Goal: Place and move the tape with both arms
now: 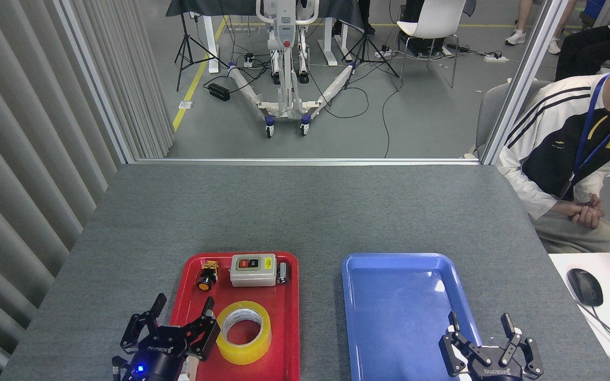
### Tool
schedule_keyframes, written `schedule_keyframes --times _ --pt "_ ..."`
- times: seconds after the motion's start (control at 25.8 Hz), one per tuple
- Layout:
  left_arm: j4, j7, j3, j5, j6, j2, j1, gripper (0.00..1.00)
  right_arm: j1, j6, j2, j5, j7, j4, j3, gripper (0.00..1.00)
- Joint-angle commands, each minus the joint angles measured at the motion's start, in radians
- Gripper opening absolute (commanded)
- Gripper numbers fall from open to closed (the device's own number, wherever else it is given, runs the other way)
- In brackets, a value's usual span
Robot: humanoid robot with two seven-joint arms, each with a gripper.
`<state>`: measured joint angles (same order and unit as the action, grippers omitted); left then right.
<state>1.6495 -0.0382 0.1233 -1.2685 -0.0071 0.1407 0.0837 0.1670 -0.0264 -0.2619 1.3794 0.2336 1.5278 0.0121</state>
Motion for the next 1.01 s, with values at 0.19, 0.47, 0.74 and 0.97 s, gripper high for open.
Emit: schedule_keyframes --times 0.19,0.47,0.74,0.97 --pt "0.015 -0.009 -0.004 0.0 -0.008 0.0 0.011 1.0 0.0 -0.001 -0.005 0.001 0.001 0.005 0.002 1.0" --pt "0.013 -0.019 -0.004 0.0 -0.008 0.0 0.011 1.0 -0.003 -0.001 -0.002 0.001 0.001 -0.006 0.002 1.0" --pt "0.013 -0.02 -0.004 0.0 -0.011 -0.018 0.011 1.0 -0.003 -0.001 -0.003 0.0 -0.003 -0.008 -0.001 1.0" --pt "0.012 -0.003 -0.005 0.006 -0.011 -0.016 0.008 1.0 -0.003 0.006 0.001 0.0 -0.008 -0.008 -0.009 1.0"
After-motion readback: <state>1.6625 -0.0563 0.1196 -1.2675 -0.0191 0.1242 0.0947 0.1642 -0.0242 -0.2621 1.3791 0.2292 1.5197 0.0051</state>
